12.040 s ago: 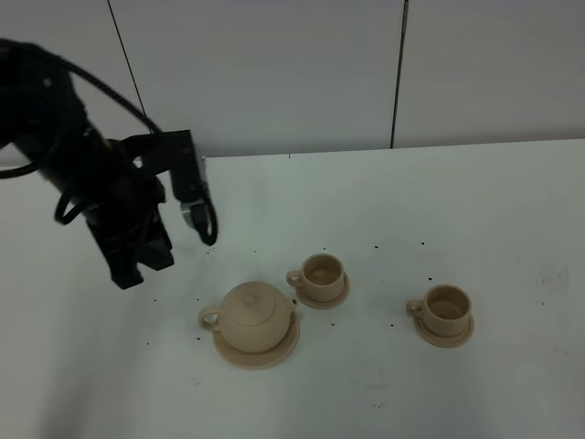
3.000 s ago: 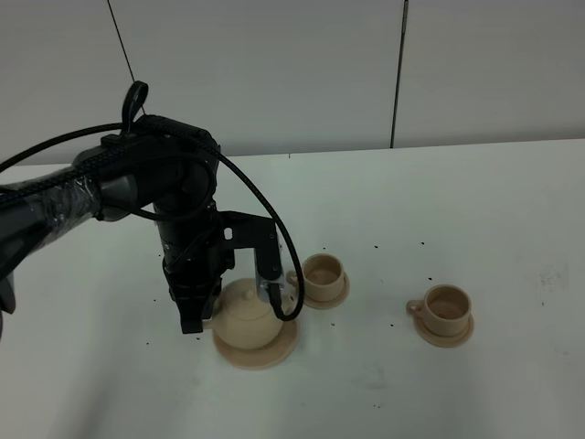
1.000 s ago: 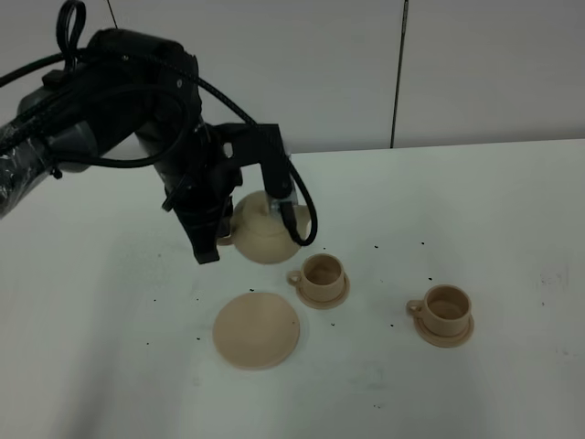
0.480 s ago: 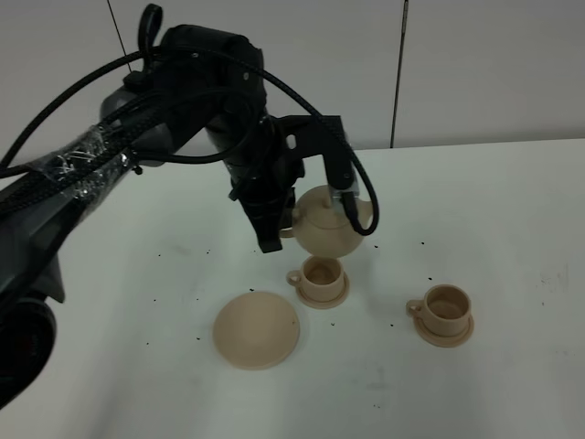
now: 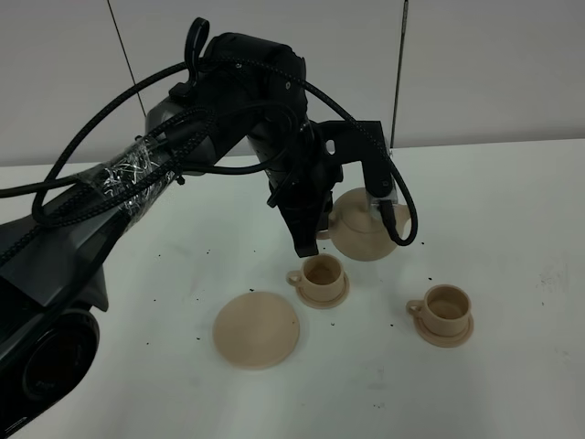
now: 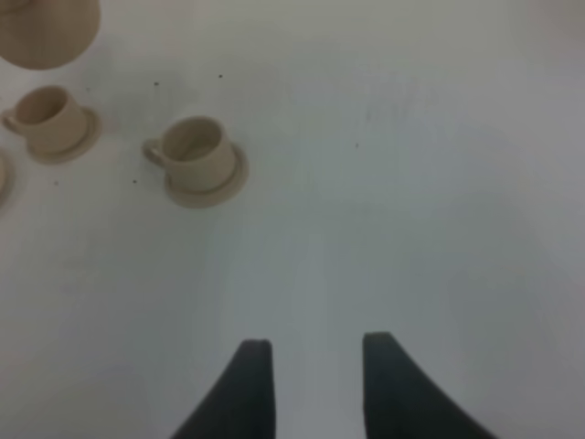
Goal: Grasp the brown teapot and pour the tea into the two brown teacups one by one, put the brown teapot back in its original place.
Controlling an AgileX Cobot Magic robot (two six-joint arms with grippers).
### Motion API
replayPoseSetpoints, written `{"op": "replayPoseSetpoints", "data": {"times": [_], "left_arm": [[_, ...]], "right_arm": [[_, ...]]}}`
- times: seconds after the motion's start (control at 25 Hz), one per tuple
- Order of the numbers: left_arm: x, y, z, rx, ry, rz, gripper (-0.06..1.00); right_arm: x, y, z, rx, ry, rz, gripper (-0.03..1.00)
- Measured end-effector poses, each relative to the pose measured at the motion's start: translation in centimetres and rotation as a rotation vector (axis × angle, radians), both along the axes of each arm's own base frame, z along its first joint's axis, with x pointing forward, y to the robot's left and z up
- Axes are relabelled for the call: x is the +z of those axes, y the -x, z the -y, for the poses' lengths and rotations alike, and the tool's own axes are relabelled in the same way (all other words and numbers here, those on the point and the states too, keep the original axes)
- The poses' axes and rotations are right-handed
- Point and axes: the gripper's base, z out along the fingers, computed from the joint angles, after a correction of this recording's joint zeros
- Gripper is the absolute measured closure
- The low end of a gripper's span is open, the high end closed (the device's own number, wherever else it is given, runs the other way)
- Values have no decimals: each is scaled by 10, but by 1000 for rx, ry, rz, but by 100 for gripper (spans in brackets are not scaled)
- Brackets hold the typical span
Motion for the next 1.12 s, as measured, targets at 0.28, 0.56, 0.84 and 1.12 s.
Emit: {"op": "replayPoseSetpoints", "data": {"times": [0.28, 0.56, 0.84, 1.12], "left_arm": [[0, 8, 13, -22, 5, -1, 77], [-5, 15, 33, -58, 24, -1, 77], [-15, 16, 52, -83, 44, -5, 77], [-15, 18, 54, -63, -30, 51, 77]], "right_arm": [[0, 0, 0, 0, 0, 0, 73], [0, 0, 0, 0, 0, 0, 73], [0, 0, 0, 0, 0, 0, 73], [0, 0, 0, 0, 0, 0, 73]]}}
